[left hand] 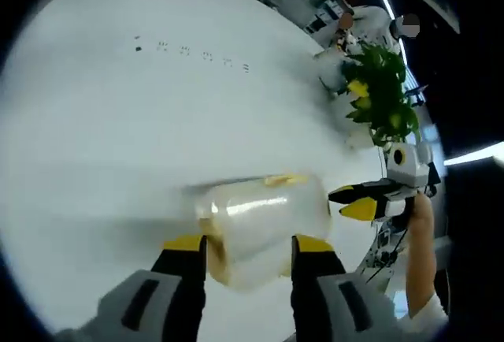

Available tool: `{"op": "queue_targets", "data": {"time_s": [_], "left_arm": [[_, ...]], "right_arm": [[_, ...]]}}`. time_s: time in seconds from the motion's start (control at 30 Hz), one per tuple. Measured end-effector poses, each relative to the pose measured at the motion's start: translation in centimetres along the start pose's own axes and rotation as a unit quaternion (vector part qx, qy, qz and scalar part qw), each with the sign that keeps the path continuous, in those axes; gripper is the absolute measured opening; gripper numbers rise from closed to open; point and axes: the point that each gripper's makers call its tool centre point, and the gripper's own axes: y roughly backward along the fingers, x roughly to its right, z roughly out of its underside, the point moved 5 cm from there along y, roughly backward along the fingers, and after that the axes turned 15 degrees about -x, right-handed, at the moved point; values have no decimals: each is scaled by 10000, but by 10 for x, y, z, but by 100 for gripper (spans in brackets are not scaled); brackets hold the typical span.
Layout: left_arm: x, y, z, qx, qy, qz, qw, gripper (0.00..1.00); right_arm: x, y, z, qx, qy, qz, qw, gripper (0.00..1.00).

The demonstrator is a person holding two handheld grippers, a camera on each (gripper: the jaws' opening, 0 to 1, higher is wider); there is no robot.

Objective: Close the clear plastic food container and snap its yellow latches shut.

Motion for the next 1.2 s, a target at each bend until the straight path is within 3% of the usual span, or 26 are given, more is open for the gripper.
{"op": "queue_targets", "data": {"time_s": [0.07,0.2,0.27,0.3,0.33,0.47,0.53,0.7,0.83,0.87,0.93,1.2], "left_arm": [[-3,-2,1,-68,-78,-144,9998,26],[-1,-6,1,-169,-101,-220,9996,26],[-6,-7,3,-223,-389,-513,9977,26],[-7,-7,3,-215,-330,-559,9977,26],[-4,-7,3,-190,-232,-422,9987,26],[-5,-7,4,-196,-269,-376,9987,25],[-5,-9,5,-179,-17,-145,9997,25],[-5,-7,6,-148,-212,-222,9994,24],[-6,-7,6,-153,-156,-226,9995,22],[-7,-8,9,-157,24,-164,9997,23],[-7,-9,11,-131,-111,-155,9997,22],[-7,-10,12,-137,-5,-177,9997,23]], "right_arm": [[1,-3,2,-160,148,259,9994,26],[4,-13,4,-398,422,592,9966,25],[4,-13,-3,-310,271,430,9982,25],[7,-13,-5,-275,276,391,9985,25],[6,-13,-2,-253,309,382,9985,25],[4,-14,1,-206,334,339,9987,23],[4,-14,3,-162,348,346,9987,23],[4,-15,6,-69,390,270,9989,23],[3,-16,5,-100,383,272,9988,22],[3,-16,4,-130,375,287,9988,22],[3,-17,5,-147,379,291,9987,22],[5,-17,5,-169,311,241,9991,20]]}}
